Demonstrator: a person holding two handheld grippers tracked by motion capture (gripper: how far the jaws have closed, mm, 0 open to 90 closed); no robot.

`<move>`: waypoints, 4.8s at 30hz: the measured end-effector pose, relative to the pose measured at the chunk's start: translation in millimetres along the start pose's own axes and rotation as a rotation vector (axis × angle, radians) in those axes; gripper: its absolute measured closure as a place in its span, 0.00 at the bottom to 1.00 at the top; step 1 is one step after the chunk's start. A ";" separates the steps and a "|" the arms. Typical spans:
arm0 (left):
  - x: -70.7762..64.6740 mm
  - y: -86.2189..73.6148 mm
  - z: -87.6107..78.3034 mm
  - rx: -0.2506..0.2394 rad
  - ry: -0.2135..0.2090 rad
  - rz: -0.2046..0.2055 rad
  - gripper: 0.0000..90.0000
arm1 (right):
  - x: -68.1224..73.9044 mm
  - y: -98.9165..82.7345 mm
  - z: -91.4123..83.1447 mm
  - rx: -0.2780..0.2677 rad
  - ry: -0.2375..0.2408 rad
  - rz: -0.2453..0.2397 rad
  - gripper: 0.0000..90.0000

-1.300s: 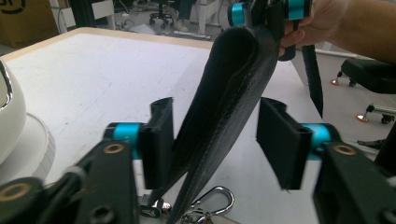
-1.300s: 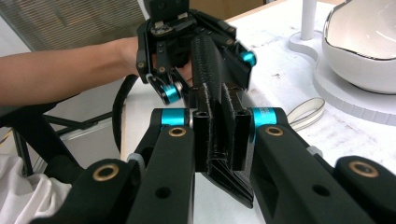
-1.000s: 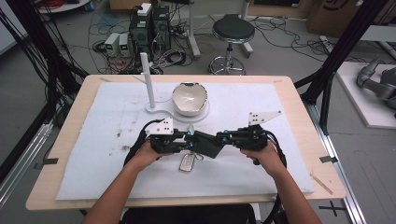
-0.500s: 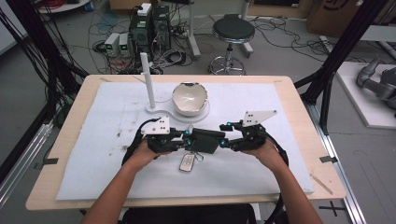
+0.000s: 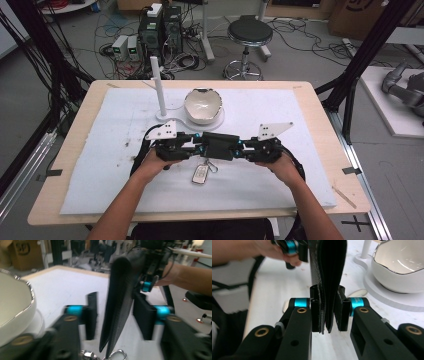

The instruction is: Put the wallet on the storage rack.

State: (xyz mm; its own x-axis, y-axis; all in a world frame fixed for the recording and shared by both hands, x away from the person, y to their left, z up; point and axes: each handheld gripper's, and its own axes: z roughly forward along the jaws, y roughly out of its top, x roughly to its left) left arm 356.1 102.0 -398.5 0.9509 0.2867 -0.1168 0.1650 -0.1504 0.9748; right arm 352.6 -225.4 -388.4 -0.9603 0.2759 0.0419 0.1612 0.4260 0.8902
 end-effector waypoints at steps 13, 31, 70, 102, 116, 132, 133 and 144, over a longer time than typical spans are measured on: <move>-8.6 23.3 4.0 0.093 -0.039 0.089 0.75 | 1.4 12.6 5.2 0.108 0.030 -0.050 0.88; -4.5 26.8 -4.1 -0.120 -0.082 -0.011 0.84 | -10.4 -6.3 -0.2 -0.051 0.051 0.053 0.85; -4.8 19.9 0.3 0.003 -0.037 -0.020 0.62 | -11.9 -9.3 -8.3 -0.117 0.069 0.058 0.90; 5.7 61.0 -23.7 0.125 0.235 0.159 0.86 | -27.5 -13.2 -52.5 -0.063 -0.372 0.184 0.36; 24.8 104.3 -27.1 0.233 0.328 0.295 0.86 | -29.3 -16.5 -67.7 -0.009 -0.475 0.171 0.29; 52.4 110.1 -9.6 0.341 0.373 0.324 0.86 | -32.7 -20.5 -72.3 -0.010 -0.474 0.188 0.28; 55.2 108.8 -8.0 0.352 0.378 0.323 0.86 | -33.1 -20.8 -72.0 -0.010 -0.473 0.191 0.28; 73.7 110.4 15.3 0.446 0.397 0.344 0.86 | -34.4 -22.4 -70.8 -0.005 -0.467 0.189 0.28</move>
State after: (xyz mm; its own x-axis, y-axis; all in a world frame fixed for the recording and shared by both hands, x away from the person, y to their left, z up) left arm 448.4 92.0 -302.3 0.8144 0.4651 0.3470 0.0441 -0.6459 0.7622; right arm 365.9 -305.5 -377.7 -0.7099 0.7043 -0.0032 0.3204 0.3270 0.8890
